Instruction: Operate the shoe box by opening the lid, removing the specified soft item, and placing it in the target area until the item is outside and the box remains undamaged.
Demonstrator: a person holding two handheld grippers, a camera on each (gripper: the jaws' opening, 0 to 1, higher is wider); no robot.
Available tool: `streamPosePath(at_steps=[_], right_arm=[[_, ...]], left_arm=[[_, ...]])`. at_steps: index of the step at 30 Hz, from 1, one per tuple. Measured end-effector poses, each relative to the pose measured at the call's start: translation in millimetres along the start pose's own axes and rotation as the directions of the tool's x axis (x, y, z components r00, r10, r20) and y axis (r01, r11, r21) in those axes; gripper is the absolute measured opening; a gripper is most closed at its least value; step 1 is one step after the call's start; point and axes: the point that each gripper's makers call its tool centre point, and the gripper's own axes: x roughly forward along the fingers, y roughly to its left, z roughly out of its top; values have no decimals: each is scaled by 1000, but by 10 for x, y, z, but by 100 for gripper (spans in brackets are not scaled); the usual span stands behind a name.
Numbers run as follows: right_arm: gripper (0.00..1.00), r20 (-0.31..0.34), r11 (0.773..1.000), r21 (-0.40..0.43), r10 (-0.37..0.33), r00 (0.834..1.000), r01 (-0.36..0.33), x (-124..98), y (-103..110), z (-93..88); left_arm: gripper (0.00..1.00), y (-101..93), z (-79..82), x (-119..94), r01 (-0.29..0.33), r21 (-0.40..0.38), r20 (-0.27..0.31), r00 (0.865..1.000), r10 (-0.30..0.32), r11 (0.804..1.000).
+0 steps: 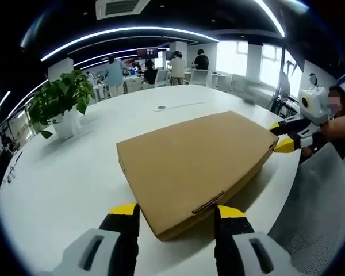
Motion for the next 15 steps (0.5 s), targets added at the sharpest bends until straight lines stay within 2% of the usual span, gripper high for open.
streamPosePath(at_steps=[15], right_arm=[[36,22,999,33,3,1000,-4,-61,19,85]], left_arm=[[53,-6,60,-63,14,-50,7,1000,-14,999]])
